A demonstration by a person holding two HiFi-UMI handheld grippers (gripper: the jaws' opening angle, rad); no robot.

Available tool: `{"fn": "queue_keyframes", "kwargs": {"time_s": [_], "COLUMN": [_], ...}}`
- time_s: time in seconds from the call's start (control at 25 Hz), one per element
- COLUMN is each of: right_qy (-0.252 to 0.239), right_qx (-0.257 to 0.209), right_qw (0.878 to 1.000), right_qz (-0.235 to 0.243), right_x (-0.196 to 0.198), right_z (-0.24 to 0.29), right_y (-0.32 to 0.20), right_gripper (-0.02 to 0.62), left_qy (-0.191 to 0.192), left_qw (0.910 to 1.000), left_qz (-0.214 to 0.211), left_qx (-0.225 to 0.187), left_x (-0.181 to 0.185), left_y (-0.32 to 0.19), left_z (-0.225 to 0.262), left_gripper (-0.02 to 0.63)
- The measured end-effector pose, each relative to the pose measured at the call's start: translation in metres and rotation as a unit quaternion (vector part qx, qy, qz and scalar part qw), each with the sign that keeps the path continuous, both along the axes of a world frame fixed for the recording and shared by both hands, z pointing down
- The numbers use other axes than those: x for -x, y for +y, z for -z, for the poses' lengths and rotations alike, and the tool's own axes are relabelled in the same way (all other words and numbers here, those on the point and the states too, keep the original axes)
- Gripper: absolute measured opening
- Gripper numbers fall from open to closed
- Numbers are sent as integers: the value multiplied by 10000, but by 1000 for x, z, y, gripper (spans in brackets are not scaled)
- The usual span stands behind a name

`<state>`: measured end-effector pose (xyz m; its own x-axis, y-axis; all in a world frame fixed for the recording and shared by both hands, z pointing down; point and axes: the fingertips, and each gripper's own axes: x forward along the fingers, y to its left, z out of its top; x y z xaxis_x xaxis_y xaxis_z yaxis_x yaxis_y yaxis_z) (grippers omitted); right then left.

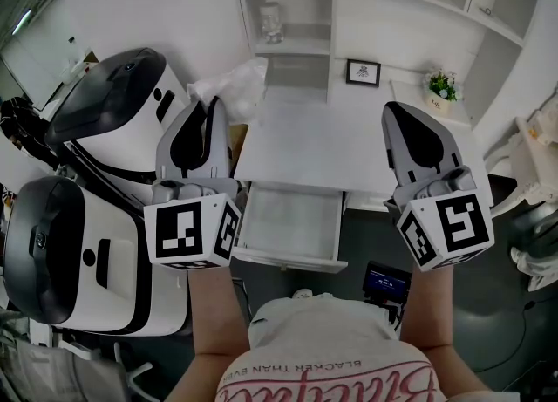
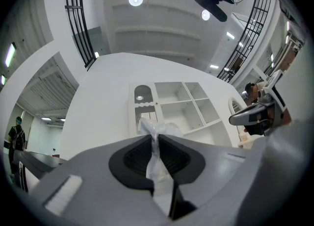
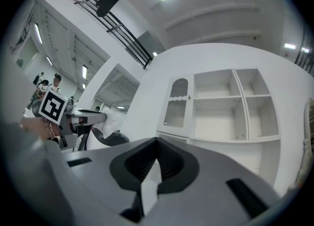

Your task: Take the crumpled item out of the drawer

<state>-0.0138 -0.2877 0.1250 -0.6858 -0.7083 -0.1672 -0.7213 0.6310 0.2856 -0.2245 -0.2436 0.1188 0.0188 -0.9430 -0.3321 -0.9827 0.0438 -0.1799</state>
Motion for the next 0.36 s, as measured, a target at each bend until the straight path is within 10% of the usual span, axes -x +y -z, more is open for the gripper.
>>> {"fn": "queue_keyframes", "kwargs": {"time_s": [0.36], "right_qy": [-58], "right_qx": [90], "right_qw": [9999], "right_qz": [54], "right_x": [0], "right_z": [-4], "right_y": [2], "right_gripper": [5], "left_qy": [-51], "left_qw": [10000], "left_qz": [68], "left_qx": [-13], "left_x": [0], "left_y": [3], "left_z": [1], "left_gripper": [54]}}
